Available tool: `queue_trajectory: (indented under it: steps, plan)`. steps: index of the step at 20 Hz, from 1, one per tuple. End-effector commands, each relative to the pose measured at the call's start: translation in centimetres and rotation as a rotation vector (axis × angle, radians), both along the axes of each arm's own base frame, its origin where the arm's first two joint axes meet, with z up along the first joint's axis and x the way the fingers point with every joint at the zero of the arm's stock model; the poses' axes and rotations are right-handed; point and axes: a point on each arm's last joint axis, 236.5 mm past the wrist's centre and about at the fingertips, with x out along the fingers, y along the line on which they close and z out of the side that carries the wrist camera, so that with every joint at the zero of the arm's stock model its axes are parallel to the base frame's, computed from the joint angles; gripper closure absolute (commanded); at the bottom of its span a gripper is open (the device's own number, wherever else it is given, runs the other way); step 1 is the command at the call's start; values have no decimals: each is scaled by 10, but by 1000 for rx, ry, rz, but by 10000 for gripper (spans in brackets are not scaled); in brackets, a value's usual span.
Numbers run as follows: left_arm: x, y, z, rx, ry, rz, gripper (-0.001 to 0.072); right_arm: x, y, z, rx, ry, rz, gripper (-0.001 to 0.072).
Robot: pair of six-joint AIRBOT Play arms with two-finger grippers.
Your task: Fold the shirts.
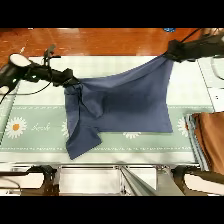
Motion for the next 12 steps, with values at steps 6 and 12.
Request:
queue_trajectory:
  steps: [6,12]
  plan:
    - [14,30,-33,100,136,-90,198,54,0,-109,157,182,-104,299]
    - [-62,127,-18,140,345,52,199,-38,-126,-97,-39,390,-181,303]
